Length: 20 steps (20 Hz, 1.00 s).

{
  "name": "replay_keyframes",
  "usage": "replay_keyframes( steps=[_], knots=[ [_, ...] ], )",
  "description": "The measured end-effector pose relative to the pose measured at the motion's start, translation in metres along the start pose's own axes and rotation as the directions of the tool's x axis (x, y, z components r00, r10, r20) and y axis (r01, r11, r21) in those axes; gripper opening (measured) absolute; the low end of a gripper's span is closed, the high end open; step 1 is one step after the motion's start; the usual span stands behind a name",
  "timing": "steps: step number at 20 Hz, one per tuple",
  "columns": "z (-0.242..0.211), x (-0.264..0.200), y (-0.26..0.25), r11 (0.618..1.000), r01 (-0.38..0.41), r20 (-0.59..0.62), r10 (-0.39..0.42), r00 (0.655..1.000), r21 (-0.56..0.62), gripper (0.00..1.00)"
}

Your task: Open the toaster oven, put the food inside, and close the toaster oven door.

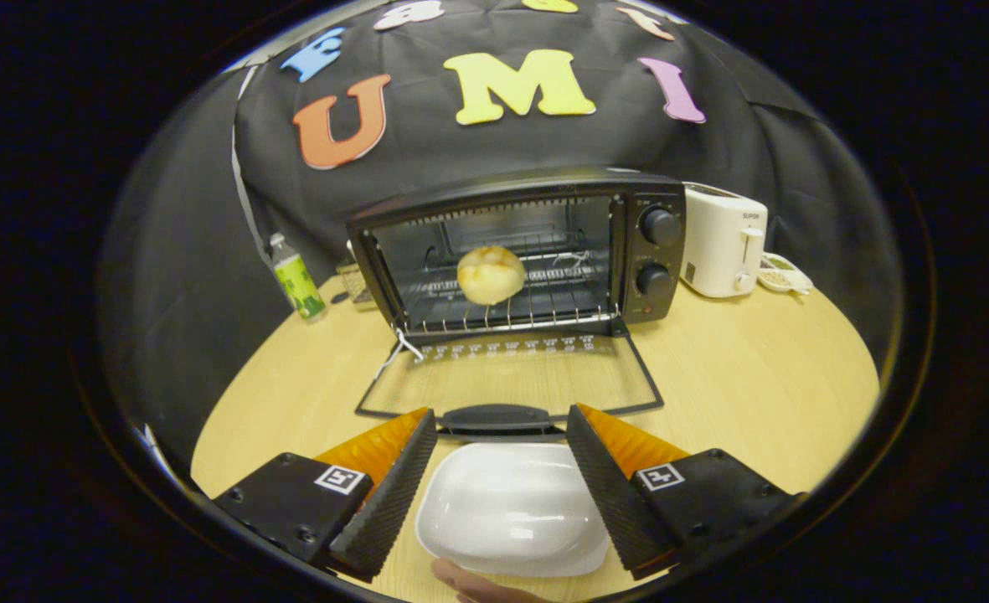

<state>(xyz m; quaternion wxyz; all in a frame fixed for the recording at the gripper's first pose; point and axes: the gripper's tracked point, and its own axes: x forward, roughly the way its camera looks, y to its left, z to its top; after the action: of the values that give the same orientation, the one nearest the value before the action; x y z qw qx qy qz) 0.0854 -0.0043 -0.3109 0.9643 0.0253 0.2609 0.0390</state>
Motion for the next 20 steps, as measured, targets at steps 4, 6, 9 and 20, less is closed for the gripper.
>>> replay_keyframes(
  steps=[4,6,9,20],
  knots=[
    [-0.023,0.021,0.004,0.999,-0.008,-0.064,0.011,0.998,0.053,1.00],
    [-0.030,0.031,-0.006,0.997,0.019,-0.098,-0.012,0.995,0.071,1.00],
    [-0.032,0.036,-0.008,0.995,0.028,-0.126,-0.016,0.992,0.095,1.00],
    [-0.013,0.021,-0.008,0.993,0.036,-0.109,-0.024,0.994,0.110,1.00]
  ],
)
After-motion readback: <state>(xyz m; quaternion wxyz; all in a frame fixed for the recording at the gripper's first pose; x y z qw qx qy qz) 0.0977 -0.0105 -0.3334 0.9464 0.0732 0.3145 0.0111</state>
